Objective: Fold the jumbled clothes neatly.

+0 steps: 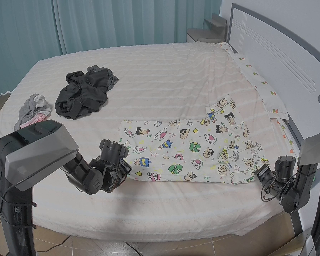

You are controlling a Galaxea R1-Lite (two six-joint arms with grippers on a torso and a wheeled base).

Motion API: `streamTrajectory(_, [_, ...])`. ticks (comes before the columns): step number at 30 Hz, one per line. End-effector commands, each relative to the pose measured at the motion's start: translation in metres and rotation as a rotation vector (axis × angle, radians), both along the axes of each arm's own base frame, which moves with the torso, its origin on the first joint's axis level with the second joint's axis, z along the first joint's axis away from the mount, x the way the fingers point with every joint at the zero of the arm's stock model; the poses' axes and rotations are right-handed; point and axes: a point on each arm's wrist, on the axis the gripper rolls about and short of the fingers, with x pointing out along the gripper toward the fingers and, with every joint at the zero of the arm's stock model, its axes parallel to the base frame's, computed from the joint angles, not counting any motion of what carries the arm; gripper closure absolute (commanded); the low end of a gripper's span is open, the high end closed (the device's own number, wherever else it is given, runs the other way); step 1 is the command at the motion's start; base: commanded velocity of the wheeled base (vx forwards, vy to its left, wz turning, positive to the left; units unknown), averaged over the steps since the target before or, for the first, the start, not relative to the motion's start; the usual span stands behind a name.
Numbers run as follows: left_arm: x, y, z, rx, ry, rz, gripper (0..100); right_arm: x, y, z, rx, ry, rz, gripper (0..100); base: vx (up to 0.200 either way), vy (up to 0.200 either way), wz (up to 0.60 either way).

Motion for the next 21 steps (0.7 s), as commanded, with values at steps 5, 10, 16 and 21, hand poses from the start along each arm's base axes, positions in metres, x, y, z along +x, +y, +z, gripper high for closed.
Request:
streamTrajectory(5, [-0.018,0.008,0.002,0.011,0.033,0.000,100,-0.014,-0.001,0.007,-0.012,0.012,0.008,100,0.000,0.000,0.00])
streamTrajectory(10, [-0.030,0.013,0.001,0.011,0.034,-0.002,100,-0.026,0.001,0.007,-0.015,0.038,0.021,100,0.000,0.000,0.00])
streamTrajectory(16, [-0.043,0.017,-0.006,0.019,0.054,-0.007,100,-0.039,0.001,0.005,-0.021,0.062,0.036,100,0.000,0.000,0.00])
streamTrajectory(21, [-0.057,0.021,-0.007,0.009,0.070,-0.025,100,-0.047,0.001,0.004,-0.036,0.082,0.050,100,0.000,0.000,0.00])
